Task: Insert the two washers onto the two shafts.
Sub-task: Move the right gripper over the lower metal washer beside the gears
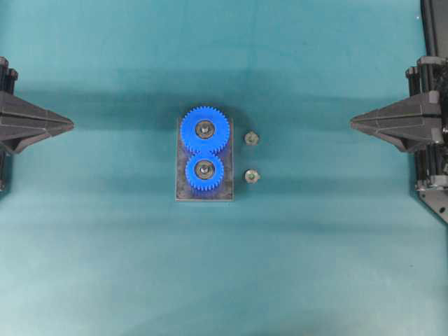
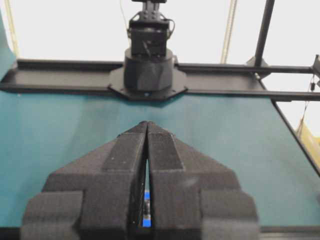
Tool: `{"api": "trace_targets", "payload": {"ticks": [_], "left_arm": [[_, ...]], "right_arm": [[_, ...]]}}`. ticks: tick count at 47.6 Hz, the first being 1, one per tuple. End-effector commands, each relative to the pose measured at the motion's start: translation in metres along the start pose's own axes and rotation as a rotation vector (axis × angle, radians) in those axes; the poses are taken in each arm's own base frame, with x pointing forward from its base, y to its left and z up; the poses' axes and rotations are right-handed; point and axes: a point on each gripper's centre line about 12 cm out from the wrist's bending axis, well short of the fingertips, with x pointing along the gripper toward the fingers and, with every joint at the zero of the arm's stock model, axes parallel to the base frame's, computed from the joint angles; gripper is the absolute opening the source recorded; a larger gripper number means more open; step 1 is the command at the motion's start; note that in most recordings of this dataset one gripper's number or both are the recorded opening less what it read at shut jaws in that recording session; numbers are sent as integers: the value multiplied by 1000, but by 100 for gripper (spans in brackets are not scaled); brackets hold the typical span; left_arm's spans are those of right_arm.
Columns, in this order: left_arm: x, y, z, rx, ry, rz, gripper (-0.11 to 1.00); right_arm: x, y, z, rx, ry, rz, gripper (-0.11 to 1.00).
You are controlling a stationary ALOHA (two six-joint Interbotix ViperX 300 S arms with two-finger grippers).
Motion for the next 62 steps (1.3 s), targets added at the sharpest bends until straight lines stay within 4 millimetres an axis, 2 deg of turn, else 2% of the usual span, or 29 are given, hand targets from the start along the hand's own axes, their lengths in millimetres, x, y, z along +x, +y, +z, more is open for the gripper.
{"api": "trace_targets", "payload": {"ticks": [1, 8, 13, 17, 21, 29, 38, 45, 48, 51, 61, 62], "left_arm": [[7, -5, 6, -23, 19, -24, 0], [16, -5, -1, -36, 137, -20, 0], [17, -4, -7, -29, 187, -18, 0], [17, -5, -12, -29, 221, -19, 0], [18, -4, -16, -30, 252, -16, 0], [20, -5, -20, -28, 290, -17, 0], [23, -4, -24, -26, 327, -15, 0], [25, -4, -28, -24, 344, -14, 0], [26, -4, -29, -24, 347, -13, 0], [26, -4, -29, -24, 348, -13, 0], [26, -4, -30, -24, 351, -13, 0], [26, -4, -30, -24, 351, -13, 0]], "right_arm": [[4, -3, 2, 14, 6, -14, 1], [11, -17, -14, 130, 279, -98, 1], [16, -29, -17, 199, 414, -164, 1], [22, -38, -21, 246, 467, -213, 1], [30, -43, -35, 265, 542, -235, 1], [55, -49, -67, 277, 692, -250, 1], [82, -55, -85, 287, 783, -259, 1], [97, -57, -107, 292, 894, -261, 2], [103, -58, -116, 294, 932, -262, 11], [108, -60, -126, 293, 968, -264, 24], [124, -65, -159, 260, 1035, -264, 85], [126, -65, -162, 257, 1038, -264, 88]]}}
